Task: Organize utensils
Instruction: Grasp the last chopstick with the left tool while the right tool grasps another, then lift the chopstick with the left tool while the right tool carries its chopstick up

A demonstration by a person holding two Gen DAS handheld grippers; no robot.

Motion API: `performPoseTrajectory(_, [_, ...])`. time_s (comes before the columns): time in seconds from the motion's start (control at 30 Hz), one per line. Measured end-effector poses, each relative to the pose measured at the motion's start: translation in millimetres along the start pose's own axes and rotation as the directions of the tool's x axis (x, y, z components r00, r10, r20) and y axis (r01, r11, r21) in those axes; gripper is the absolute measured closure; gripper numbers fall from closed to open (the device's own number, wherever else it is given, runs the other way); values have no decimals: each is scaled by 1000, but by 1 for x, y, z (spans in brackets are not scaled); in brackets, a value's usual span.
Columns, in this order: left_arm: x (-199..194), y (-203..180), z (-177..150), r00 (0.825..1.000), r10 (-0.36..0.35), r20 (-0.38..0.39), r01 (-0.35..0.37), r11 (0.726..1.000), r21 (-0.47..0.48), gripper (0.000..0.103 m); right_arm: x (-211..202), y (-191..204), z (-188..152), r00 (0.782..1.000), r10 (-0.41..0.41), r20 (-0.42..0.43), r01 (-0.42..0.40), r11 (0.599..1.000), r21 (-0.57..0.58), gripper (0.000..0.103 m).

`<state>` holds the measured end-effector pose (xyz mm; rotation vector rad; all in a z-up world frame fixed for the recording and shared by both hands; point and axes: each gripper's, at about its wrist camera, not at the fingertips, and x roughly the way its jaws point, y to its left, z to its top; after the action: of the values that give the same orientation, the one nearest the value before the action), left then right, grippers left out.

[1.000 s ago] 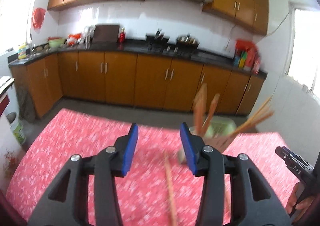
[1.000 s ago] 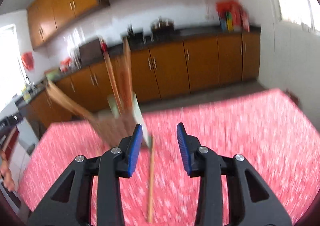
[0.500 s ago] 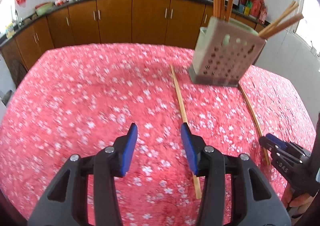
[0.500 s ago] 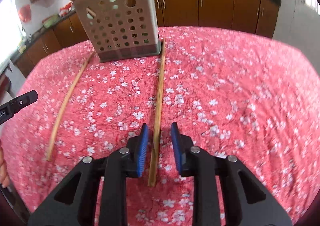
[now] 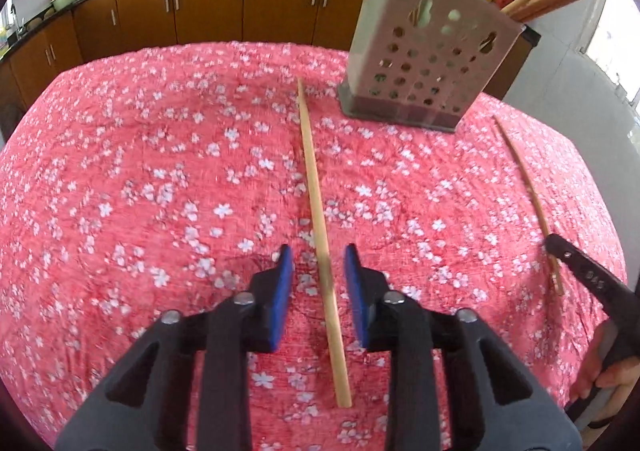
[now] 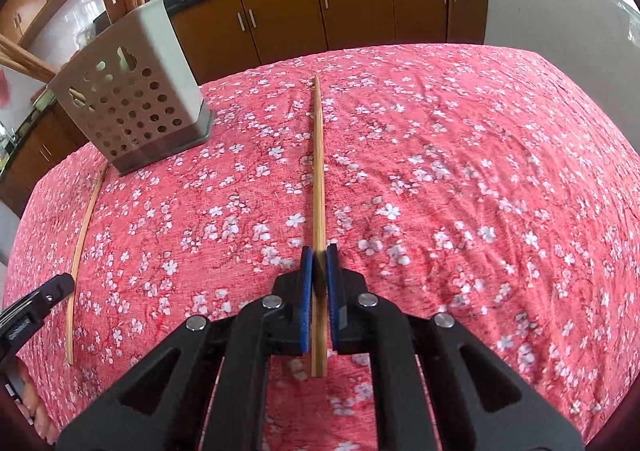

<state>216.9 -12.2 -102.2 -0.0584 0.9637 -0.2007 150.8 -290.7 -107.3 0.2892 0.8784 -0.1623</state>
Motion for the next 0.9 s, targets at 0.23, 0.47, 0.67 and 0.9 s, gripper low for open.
performPoseTrajectory(0.23, [4, 8, 8, 997, 76, 12, -76, 997, -9, 95, 0, 15, 0, 1000, 22, 4, -22, 998, -58, 95])
performPoseTrajectory(0.47, [12, 52, 30, 995, 97, 38, -96, 995, -33, 95, 15, 33, 6, 999, -10, 36, 14, 992, -126, 95])
performPoseTrajectory(0.67, [10, 53, 22, 989, 110, 99, -110, 994, -5, 93, 18, 35, 6, 998, -34, 52, 42, 987, -153, 95])
performPoseTrajectory(0.9, [7, 52, 19, 990, 102, 100, -101, 995, -15, 93, 19, 35, 5, 998, -36, 52, 44, 987, -155, 95])
